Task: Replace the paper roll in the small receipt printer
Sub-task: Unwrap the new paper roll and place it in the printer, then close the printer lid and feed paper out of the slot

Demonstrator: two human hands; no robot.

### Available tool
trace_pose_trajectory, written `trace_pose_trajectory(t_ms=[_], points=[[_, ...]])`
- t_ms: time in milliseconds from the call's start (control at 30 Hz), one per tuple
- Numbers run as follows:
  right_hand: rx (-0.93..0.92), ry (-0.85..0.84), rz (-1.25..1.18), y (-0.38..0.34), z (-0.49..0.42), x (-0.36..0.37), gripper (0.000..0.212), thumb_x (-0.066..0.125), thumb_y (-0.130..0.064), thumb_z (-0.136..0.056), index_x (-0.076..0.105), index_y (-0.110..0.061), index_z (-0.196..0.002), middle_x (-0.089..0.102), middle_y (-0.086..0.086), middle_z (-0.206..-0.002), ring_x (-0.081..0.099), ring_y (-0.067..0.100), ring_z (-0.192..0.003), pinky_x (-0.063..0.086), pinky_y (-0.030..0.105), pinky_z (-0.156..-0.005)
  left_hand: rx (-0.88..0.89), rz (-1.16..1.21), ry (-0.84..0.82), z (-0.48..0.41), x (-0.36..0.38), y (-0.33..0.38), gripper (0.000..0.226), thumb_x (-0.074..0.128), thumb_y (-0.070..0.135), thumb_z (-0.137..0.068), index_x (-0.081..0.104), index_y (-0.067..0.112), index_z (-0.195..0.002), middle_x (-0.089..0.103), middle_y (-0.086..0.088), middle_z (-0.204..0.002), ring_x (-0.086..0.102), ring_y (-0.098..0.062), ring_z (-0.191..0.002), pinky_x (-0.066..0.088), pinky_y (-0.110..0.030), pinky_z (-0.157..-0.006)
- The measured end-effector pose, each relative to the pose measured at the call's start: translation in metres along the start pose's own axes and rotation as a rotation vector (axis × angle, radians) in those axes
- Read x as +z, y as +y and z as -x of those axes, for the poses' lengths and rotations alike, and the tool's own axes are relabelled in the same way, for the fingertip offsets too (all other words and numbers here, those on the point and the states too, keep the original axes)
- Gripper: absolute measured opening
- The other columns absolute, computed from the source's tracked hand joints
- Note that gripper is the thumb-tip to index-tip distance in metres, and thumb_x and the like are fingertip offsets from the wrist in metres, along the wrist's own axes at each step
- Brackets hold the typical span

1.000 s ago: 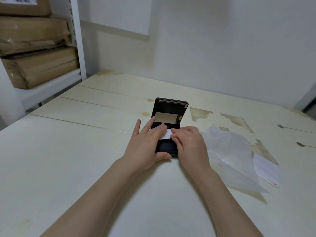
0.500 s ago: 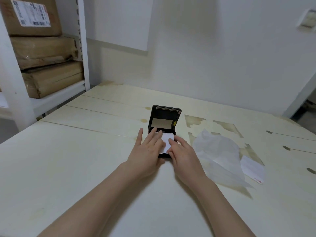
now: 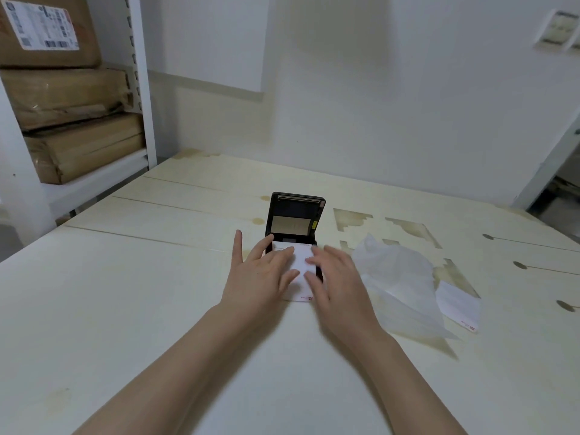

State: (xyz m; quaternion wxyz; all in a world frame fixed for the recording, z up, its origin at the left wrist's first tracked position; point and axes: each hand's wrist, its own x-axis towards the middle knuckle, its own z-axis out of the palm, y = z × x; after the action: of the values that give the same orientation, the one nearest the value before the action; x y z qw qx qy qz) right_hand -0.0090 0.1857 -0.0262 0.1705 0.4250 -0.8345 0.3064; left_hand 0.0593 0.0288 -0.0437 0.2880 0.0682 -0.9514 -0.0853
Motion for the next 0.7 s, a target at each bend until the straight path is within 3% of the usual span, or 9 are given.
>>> trace_pose_trajectory(t_ms=[33,100,233,333,433,533,600,700], points=[[0.015,0.074,-0.021,-0.001,-0.008,-0.004,0.03,0.05,-0.018,-0.094,0.061,-0.009,-0.121,0.062,0.003,-0.131,0.04,0.014,-0.126,0.025,0.011,-0.105,-0.007,-0.001,0.043,0.001,0.005,-0.002,0.048,0.03,0.043,-0.095,0.063,0.017,-0.12,0.076,0.003,-0.103,0.053,-0.026,-0.129,0.001,-0.056,-0.112],[0.074,0.158,-0.045,-0.003,-0.029,-0.013,0.036,0.049,-0.013,-0.094,0.056,-0.01,-0.129,0.057,0.005,-0.137,0.04,0.017,-0.127,0.022,0.01,-0.101,-0.033,0.021,0.068,0.003,0.01,-0.003,0.041,0.044,0.036,-0.09,0.06,0.018,-0.123,0.074,0.005,-0.107,0.052,-0.028,-0.131,0.0,-0.057,-0.113],[0.166,0.059,-0.035,-0.001,-0.079,-0.023,0.049,0.044,-0.014,-0.1,0.035,-0.013,-0.148,0.035,0.004,-0.156,0.027,0.025,-0.143,0.02,0.026,-0.112,-0.079,0.043,0.102,0.003,0.01,-0.003,0.065,0.04,0.045,-0.087,0.035,0.017,-0.145,0.062,0.002,-0.133,0.033,-0.025,-0.142,-0.001,-0.057,-0.114],[0.177,-0.07,-0.087,0.001,-0.101,-0.02,0.053,0.039,-0.021,-0.103,0.024,-0.02,-0.153,0.03,-0.001,-0.159,0.024,0.021,-0.145,0.021,0.031,-0.114,-0.189,0.054,0.144,0.0,0.009,-0.005,0.098,0.066,0.052,-0.074,0.015,0.02,-0.151,0.036,-0.009,-0.155,0.022,-0.032,-0.146,0.007,-0.061,-0.115],[0.161,-0.058,-0.117,0.003,-0.102,-0.011,0.044,0.038,-0.021,-0.103,0.038,-0.017,-0.147,0.047,0.002,-0.144,0.042,0.017,-0.133,0.03,0.017,-0.095,-0.242,0.014,0.198,0.0,0.007,-0.004,0.121,0.08,0.055,-0.06,0.009,0.022,-0.152,0.022,-0.016,-0.157,0.017,-0.037,-0.146,0.013,-0.064,-0.114],[0.118,0.064,-0.119,0.002,-0.087,-0.006,0.031,0.045,-0.014,-0.1,0.064,-0.014,-0.125,0.06,0.005,-0.118,0.055,0.013,-0.109,0.032,0.004,-0.076,-0.218,-0.019,0.253,0.001,0.007,-0.002,0.129,0.081,0.058,-0.057,0.003,0.022,-0.153,0.011,-0.014,-0.156,0.016,-0.04,-0.146,0.016,-0.066,-0.113],[0.091,0.076,-0.169,0.003,-0.073,-0.007,0.027,0.049,-0.012,-0.098,0.068,-0.016,-0.117,0.062,0.0,-0.11,0.054,0.008,-0.102,0.035,0.005,-0.082,-0.203,-0.017,0.279,0.0,0.006,-0.001,0.13,0.082,0.059,-0.054,0.006,0.023,-0.152,0.01,-0.012,-0.156,0.017,-0.041,-0.145,0.017,-0.066,-0.112],[0.038,0.023,-0.195,0.007,-0.051,-0.009,0.026,0.053,-0.013,-0.095,0.069,-0.017,-0.115,0.063,-0.004,-0.114,0.056,0.011,-0.11,0.043,0.021,-0.093,-0.198,-0.008,0.3,0.001,0.005,-0.002,0.126,0.084,0.06,-0.053,0.014,0.023,-0.151,0.012,-0.011,-0.155,0.018,-0.04,-0.145,0.018,-0.066,-0.112]])
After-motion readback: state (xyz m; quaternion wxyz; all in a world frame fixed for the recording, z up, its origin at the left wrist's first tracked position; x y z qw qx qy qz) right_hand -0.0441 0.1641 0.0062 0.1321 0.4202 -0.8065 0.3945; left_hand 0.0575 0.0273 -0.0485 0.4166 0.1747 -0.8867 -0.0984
